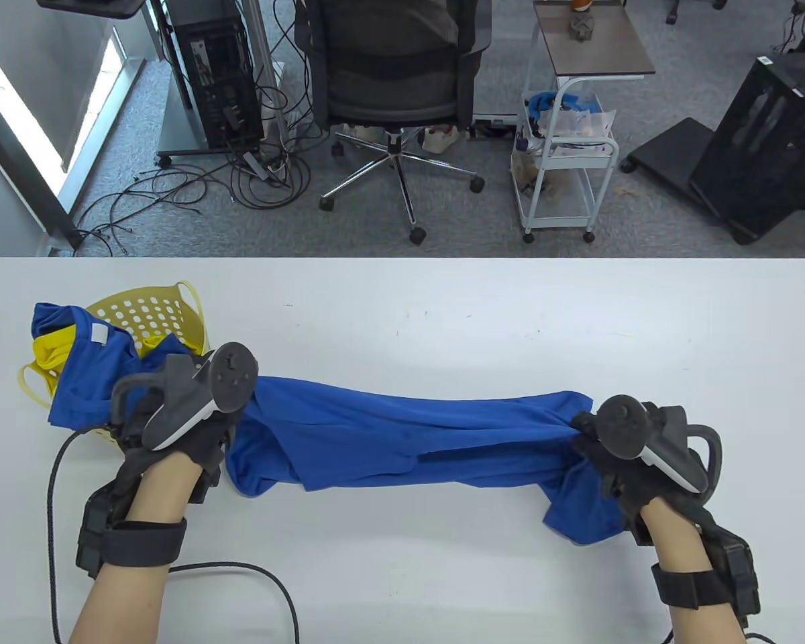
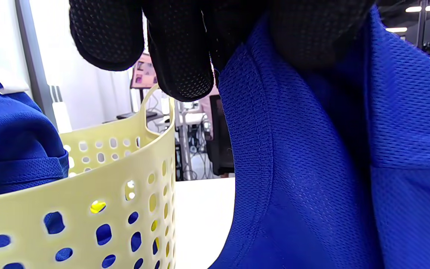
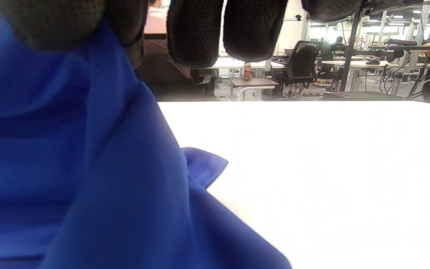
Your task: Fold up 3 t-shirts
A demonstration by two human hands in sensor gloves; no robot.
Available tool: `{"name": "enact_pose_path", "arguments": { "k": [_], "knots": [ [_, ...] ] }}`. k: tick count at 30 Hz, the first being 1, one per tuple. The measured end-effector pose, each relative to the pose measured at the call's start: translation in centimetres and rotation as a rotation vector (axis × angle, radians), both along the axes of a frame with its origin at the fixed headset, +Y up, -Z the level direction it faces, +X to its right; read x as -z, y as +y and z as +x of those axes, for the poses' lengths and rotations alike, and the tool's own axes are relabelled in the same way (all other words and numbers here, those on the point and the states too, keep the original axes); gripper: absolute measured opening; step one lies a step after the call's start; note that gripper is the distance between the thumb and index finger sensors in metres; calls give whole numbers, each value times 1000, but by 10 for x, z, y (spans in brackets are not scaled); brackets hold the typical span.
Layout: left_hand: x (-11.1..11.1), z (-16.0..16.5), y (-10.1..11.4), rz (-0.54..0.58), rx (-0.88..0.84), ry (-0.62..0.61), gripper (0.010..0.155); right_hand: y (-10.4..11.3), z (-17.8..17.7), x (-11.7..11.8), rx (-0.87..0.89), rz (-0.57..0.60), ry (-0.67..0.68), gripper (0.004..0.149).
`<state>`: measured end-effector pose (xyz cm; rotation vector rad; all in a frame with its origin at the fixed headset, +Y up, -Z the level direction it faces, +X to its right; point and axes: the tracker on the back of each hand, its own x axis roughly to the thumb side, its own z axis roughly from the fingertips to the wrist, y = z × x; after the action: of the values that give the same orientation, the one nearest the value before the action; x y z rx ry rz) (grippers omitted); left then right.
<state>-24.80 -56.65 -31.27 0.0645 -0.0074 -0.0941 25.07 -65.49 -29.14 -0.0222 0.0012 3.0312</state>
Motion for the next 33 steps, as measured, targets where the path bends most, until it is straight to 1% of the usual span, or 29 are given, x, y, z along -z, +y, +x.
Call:
{"name": "enact_pose_path", "arguments": {
  "k": [3, 4, 6, 8, 14, 15, 16, 17, 18, 19, 20, 21, 22, 23, 24, 25, 26, 27, 28, 29, 30, 31, 32, 33],
  "knots": [
    [-9, 4, 5, 0, -16, -23, 40, 11, 1, -13, 17, -2, 52, 40],
    [-11, 6, 5, -16, -32, -53, 40, 12, 0, -17, 25, -15, 57, 40],
    [-15, 14, 1, -39, -45, -56, 40, 11, -4, -23, 35, -68, 108, 40],
    [-19, 25, -6, -63, -15, -87, 41, 6, -10, -29, 23, -120, 124, 40],
    [-26, 62, -35, -114, 60, -165, 41, -16, -25, -41, -136, -234, 189, 40],
    [-26, 66, -39, -141, 71, -170, 41, -19, -25, -42, -143, -241, 202, 40],
    [-23, 71, -45, -210, 95, -165, 41, -25, -24, -42, -155, -270, 228, 40],
    [-21, 71, -46, -229, 105, -163, 41, -28, -24, -41, -163, -291, 234, 40],
    [-9, 75, -51, -248, 139, -173, 41, -37, -21, -27, -206, -387, 227, 40],
    [1, 77, -53, -250, 154, -174, 41, -39, -19, -16, -230, -431, 213, 40],
    [20, 81, -53, -255, 165, -163, 41, -40, -18, 2, -256, -462, 185, 40],
    [45, 86, -50, -249, 161, -151, 41, -37, -15, 33, -278, -483, 133, 40],
    [70, 91, -43, -223, 145, -137, 41, -29, -14, 66, -282, -483, 61, 40],
    [101, 95, -28, -173, 120, -101, 41, -14, -13, 99, -284, -470, -7, 40],
    [136, 97, -1, -77, 80, -32, 41, 16, -10, 139, -278, -371, -116, 40],
    [154, 96, 21, -4, 53, 9, 41, 50, -7, 167, -258, -206, -208, 40],
    [171, 93, 59, 129, -3, 78, 42, 87, -6, 185, -236, -3, -268, 40],
    [176, 91, 83, 227, -58, 100, 42, 103, -6, 189, -230, 91, -292, 40],
    [179, 85, 119, 357, -147, 113, 41, 151, -8, 194, -213, 334, -364, 40],
    [178, 80, 140, 410, -189, 120, 41, 174, -10, 193, -200, 435, -392, 40],
    [172, 70, 165, 492, -244, 123, 41, 195, -12, 190, -205, 537, -398, 40],
    [167, 62, 177, 550, -285, 118, 41, 213, -12, 186, -228, 601, -376, 40],
    [163, 54, 184, 582, -324, 116, 41, 225, -12, 181, -256, 612, -363, 40],
    [158, 47, 186, 573, -344, 115, 41, 229, -11, 177, -260, 599, -368, 40]
  ]
}}
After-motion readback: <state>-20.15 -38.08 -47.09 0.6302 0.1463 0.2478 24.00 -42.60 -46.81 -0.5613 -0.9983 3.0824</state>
